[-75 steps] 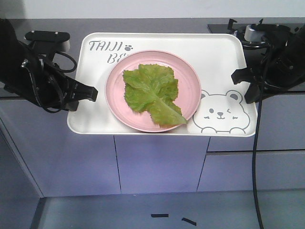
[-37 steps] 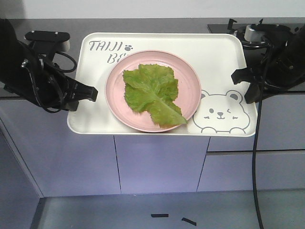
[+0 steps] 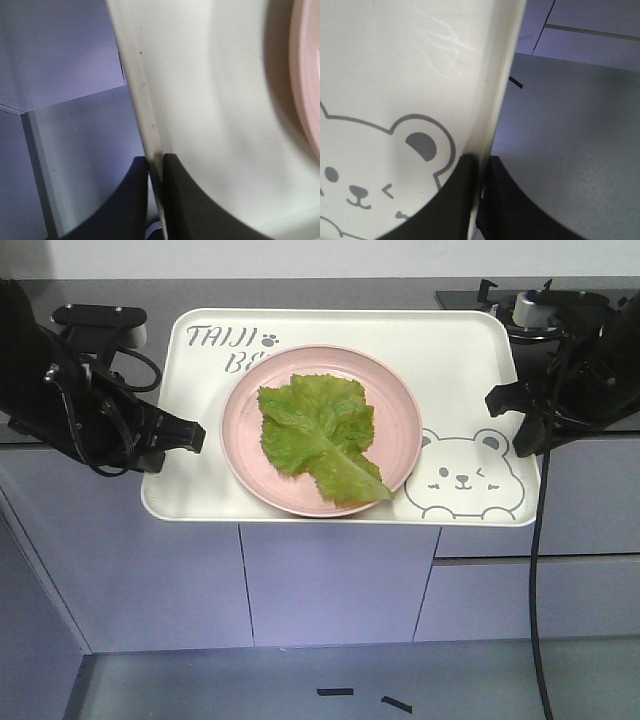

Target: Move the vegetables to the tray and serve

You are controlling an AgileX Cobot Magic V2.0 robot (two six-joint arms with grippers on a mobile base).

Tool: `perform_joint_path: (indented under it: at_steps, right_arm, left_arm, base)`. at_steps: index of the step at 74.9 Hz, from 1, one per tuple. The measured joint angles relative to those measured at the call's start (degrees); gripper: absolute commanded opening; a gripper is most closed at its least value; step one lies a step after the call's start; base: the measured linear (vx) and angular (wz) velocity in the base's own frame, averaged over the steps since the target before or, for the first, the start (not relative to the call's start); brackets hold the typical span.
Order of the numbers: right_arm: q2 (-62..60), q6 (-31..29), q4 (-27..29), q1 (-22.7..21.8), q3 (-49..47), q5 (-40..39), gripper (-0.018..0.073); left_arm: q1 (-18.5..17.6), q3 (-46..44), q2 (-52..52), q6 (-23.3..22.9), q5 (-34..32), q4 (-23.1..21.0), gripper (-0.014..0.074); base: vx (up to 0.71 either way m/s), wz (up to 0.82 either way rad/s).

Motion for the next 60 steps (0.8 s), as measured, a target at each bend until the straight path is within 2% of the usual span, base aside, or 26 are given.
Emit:
perform_joint_path:
  at_steps: [60]
  right_arm:
    - [0.00,0.00,0.00,0.00,0.00,0.00,-0.0006]
  left_arm:
    - [0.00,0.00,0.00,0.00,0.00,0.00,-0.0006]
  base:
    - [0.00,0.00]
